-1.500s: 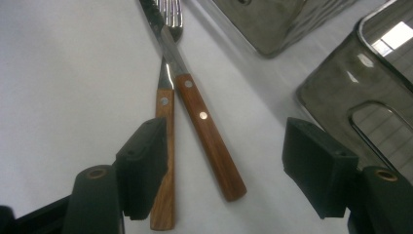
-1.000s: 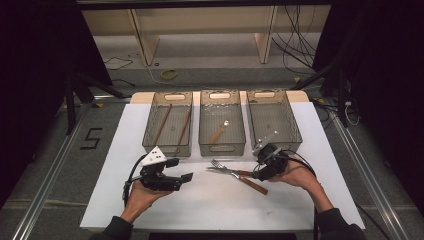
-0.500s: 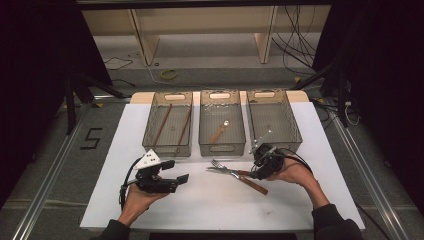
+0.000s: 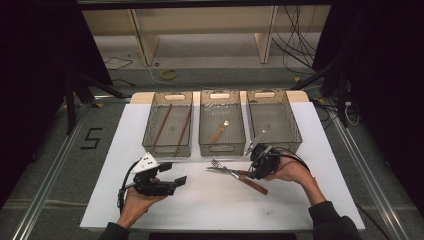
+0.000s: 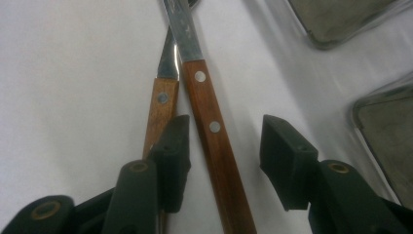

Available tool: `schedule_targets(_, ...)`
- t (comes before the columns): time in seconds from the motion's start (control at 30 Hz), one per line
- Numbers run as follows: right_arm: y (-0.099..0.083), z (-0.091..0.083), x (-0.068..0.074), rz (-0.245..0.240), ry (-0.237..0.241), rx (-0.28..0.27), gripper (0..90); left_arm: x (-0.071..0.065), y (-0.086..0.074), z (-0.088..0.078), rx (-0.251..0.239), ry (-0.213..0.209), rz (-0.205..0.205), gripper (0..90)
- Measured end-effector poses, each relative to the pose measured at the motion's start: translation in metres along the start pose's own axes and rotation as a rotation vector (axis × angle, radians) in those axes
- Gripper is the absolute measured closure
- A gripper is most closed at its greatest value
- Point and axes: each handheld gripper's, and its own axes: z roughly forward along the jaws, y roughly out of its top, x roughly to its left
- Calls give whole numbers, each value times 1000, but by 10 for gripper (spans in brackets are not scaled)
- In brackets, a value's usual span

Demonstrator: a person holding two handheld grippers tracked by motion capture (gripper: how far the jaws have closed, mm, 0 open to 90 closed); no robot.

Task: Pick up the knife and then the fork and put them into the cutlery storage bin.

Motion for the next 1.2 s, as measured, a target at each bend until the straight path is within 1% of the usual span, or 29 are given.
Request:
schedule_targets(0.07, 0, 2, 0, -14, -3, 6, 578, -1, 0, 0, -1, 5, 10, 189)
schedule_targets(0.1, 0, 2, 1, -7, -4, 17, 584, -1, 0, 0, -1, 4, 8, 189)
schedule_targets(0.17, 1, 4, 0, -23, -2, 14, 599, 0, 0, 1, 1, 6, 5, 189)
schedule_targets(0.2, 2, 5, 1, -18, 0, 24, 605, 0, 0, 1, 6, 7, 9, 189)
schedule_targets(0.27, 3, 8, 1, -33, -2, 33, 619, -1, 0, 1, 8, 5, 9, 189)
schedule_targets(0.3, 3, 9, 2, -27, 0, 39, 622, -2, 0, 2, 7, 5, 12, 189)
schedule_targets(0.33, 3, 9, 1, -35, -2, 35, 635, -2, 0, 2, 7, 3, 11, 189)
schedule_targets(0.37, 3, 8, 1, -30, 1, 38, 647, -2, -1, 2, 14, 4, 14, 189)
schedule_targets(0.43, 3, 9, 1, -44, 2, 39, 663, -3, -2, 2, 16, 7, 20, 190)
schedule_targets(0.5, 3, 8, 2, -34, 6, 46, 680, -3, -2, 1, 13, 7, 18, 191)
schedule_targets(0.57, 4, 8, 3, -42, 5, 46, 695, -2, -2, -1, 13, 11, 23, 192)
schedule_targets(0.6, 4, 9, 2, -54, 4, 41, 698, -2, -2, -1, 11, 12, 18, 193)
schedule_targets(0.67, 4, 9, 3, -50, 8, 47, 704, -2, -2, 0, 13, 12, 19, 194)
schedule_targets(0.77, 5, 9, 5, -67, 4, 58, 717, -3, -2, 1, 11, 9, 22, 196)
schedule_targets(0.8, 5, 9, 5, -94, -1, 55, 723, -3, -2, 1, 15, 10, 26, 196)
schedule_targets(0.83, 6, 9, 7, -92, -5, 64, 730, -3, -3, 1, 16, 11, 28, 196)
schedule_targets(0.87, 6, 9, 8, -108, -9, 65, 740, -3, -2, 1, 15, 12, 29, 197)
schedule_targets(0.93, 7, 9, 10, -125, -12, 73, 762, -2, -2, 0, 11, 13, 27, 198)
schedule_targets(1.0, 7, 9, 11, -131, -14, 75, 765, -2, -3, 0, 12, 13, 25, 199)
schedule_targets(1.13, 7, 9, 11, -140, -19, 73, 768, -3, -3, 1, 16, 12, 36, 200)
schedule_targets(1.2, 7, 9, 11, -138, -16, 72, 769, -3, -3, 1, 16, 13, 36, 201)
